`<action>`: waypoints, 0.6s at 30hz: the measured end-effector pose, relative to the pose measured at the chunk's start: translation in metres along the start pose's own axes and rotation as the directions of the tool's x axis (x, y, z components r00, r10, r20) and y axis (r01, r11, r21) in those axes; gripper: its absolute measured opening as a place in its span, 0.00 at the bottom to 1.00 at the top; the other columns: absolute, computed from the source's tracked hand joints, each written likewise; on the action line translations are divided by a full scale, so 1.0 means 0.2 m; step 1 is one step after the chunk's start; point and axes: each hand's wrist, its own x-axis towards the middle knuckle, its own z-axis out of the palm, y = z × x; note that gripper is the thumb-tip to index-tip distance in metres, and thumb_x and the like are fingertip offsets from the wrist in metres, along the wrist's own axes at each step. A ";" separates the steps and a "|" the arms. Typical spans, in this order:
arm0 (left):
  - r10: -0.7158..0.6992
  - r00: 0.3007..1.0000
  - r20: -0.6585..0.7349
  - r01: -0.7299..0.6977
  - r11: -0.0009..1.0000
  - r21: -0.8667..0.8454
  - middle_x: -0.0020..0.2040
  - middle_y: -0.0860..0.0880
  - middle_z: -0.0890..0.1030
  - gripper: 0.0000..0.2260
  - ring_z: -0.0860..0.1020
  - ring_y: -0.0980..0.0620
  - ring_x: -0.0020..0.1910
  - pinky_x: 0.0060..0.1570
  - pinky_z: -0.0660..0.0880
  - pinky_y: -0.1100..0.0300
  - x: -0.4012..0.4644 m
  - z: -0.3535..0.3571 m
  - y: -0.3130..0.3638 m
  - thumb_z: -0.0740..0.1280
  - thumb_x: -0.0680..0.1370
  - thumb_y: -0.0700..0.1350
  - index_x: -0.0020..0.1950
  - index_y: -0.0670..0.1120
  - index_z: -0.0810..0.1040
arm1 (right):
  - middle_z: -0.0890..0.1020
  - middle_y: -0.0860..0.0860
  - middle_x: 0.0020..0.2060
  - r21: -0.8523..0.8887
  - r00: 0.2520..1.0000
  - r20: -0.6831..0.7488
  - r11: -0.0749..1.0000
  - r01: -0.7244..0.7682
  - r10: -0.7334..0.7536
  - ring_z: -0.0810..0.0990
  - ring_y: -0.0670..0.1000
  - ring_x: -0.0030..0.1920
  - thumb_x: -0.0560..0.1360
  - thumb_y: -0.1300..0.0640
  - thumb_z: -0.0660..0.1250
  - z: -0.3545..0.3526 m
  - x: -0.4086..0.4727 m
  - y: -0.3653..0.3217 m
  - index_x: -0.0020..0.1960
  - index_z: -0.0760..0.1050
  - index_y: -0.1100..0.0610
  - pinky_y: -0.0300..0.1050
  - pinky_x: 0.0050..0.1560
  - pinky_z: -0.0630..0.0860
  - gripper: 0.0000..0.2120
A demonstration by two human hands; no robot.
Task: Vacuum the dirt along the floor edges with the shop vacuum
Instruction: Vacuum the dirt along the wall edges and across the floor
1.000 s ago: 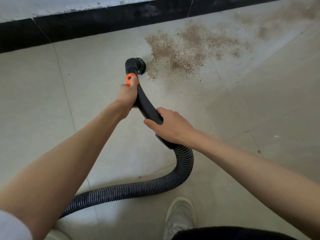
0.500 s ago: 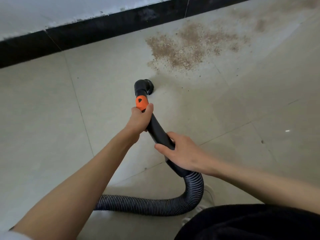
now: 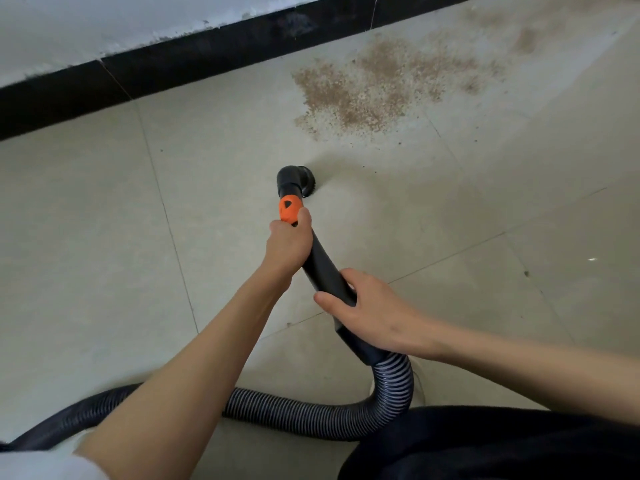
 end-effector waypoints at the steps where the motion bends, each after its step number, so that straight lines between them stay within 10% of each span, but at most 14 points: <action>1: -0.006 1.000 -0.009 0.006 1.000 0.017 0.43 0.47 0.72 0.22 0.71 0.53 0.38 0.34 0.67 0.59 -0.01 0.01 0.00 0.55 0.79 0.54 0.63 0.38 0.68 | 0.80 0.48 0.37 0.010 1.000 0.007 1.000 0.006 -0.006 0.81 0.49 0.40 0.76 0.41 0.63 -0.01 -0.01 0.00 0.45 0.70 0.50 0.51 0.46 0.78 0.13; 18: 0.004 1.000 0.013 -0.004 0.998 0.066 0.43 0.45 0.72 0.17 0.71 0.50 0.36 0.37 0.69 0.58 0.05 0.11 0.20 0.52 0.81 0.53 0.55 0.40 0.69 | 0.78 0.50 0.40 -0.149 0.999 0.013 0.988 0.049 -0.047 0.79 0.53 0.43 0.77 0.41 0.62 -0.24 0.12 0.03 0.50 0.70 0.55 0.47 0.42 0.74 0.16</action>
